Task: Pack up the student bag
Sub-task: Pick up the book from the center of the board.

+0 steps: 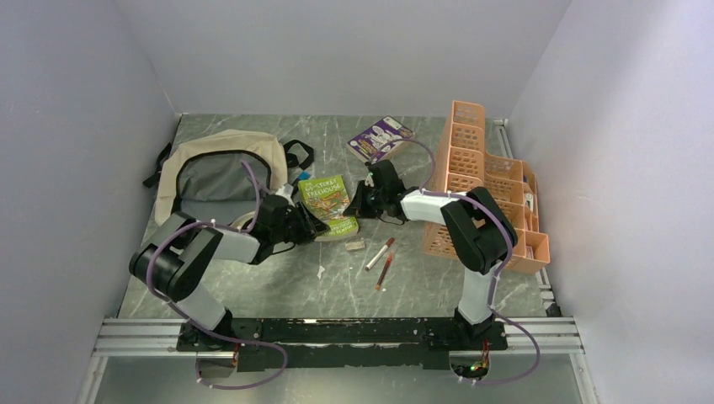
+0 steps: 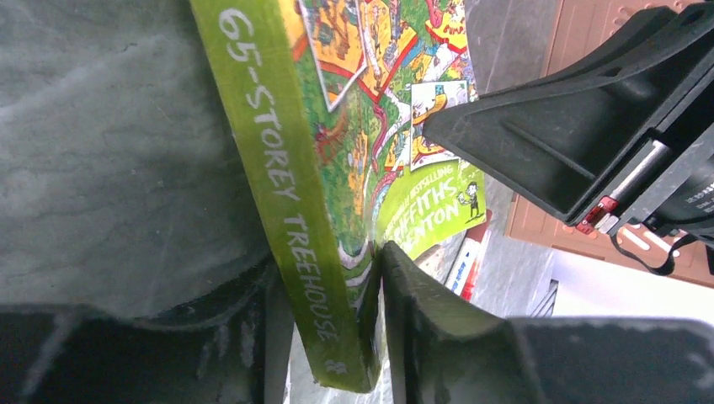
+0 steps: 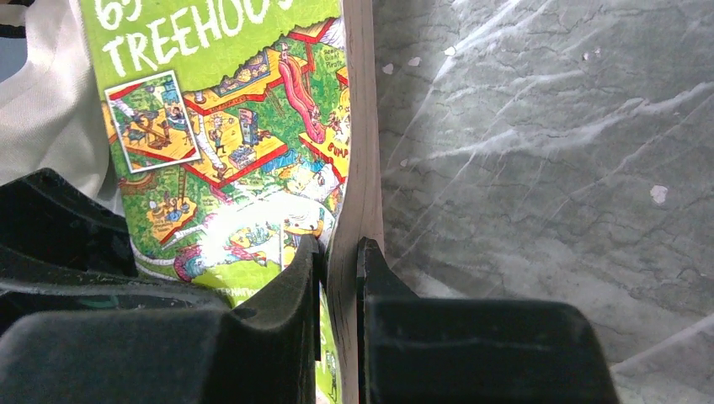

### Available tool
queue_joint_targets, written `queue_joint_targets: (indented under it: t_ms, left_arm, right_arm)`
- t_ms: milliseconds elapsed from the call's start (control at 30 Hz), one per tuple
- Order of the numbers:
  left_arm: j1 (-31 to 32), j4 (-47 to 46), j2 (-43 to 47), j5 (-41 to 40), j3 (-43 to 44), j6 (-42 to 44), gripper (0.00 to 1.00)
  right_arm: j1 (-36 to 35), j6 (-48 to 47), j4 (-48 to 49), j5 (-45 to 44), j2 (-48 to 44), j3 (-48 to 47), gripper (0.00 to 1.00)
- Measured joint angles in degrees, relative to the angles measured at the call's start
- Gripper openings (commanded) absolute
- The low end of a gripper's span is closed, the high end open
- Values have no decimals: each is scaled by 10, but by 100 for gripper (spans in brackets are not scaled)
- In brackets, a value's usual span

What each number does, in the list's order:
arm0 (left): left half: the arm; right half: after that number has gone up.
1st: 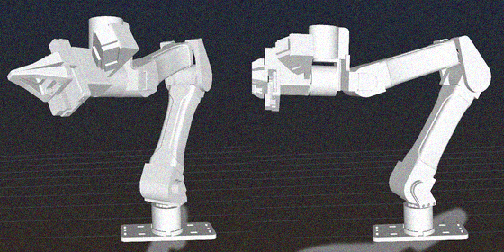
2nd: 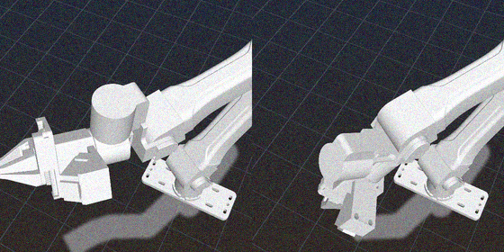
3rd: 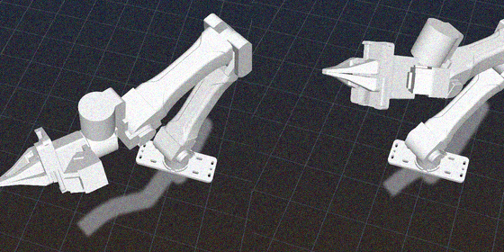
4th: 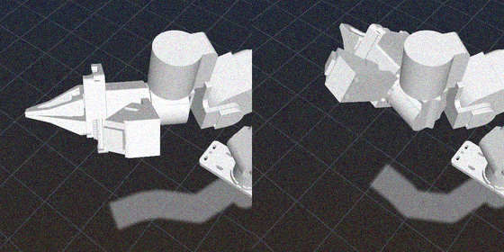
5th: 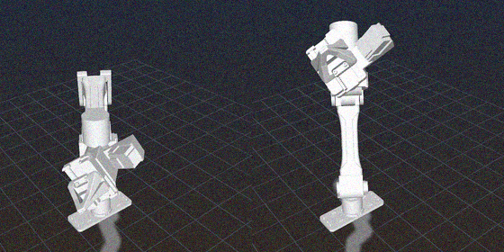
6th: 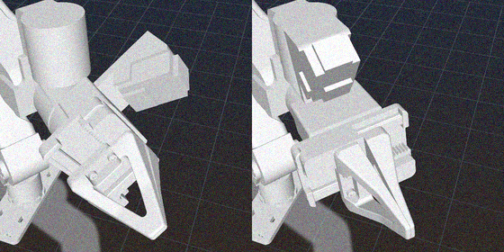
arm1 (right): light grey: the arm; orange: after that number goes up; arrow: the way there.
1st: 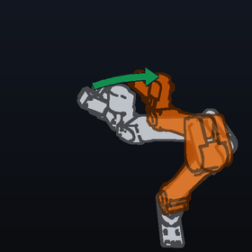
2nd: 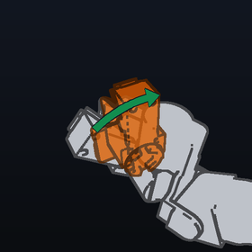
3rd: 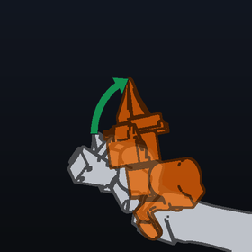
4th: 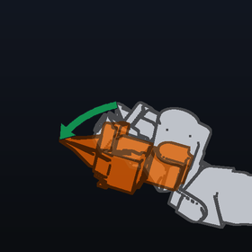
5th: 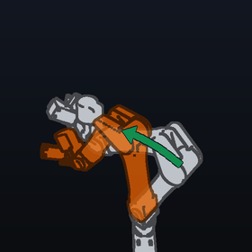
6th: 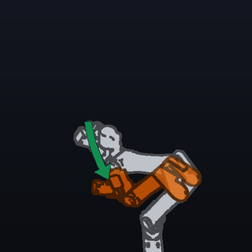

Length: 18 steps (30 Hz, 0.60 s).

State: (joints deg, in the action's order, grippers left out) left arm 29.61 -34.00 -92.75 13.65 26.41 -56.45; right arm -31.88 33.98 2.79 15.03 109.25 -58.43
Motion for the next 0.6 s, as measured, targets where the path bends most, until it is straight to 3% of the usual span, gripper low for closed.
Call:
queue_joint_targets:
  t_ms: [133,333,467,600]
  left_arm:
    - [0,24,6,1,12,7,7]
    - [5,104,33,-3,49,49,5]
    - [6,165,77,-3,70,88,5]
    - [7,243,142,-7,103,136,5]
  right_arm:
    - [0,1,4,-2,-6,5,18]
    - [-5,-3,7,-27,-31,17,47]
    - [-2,-27,-48,-77,-75,32,67]
    - [1,-54,-111,-116,-132,35,76]
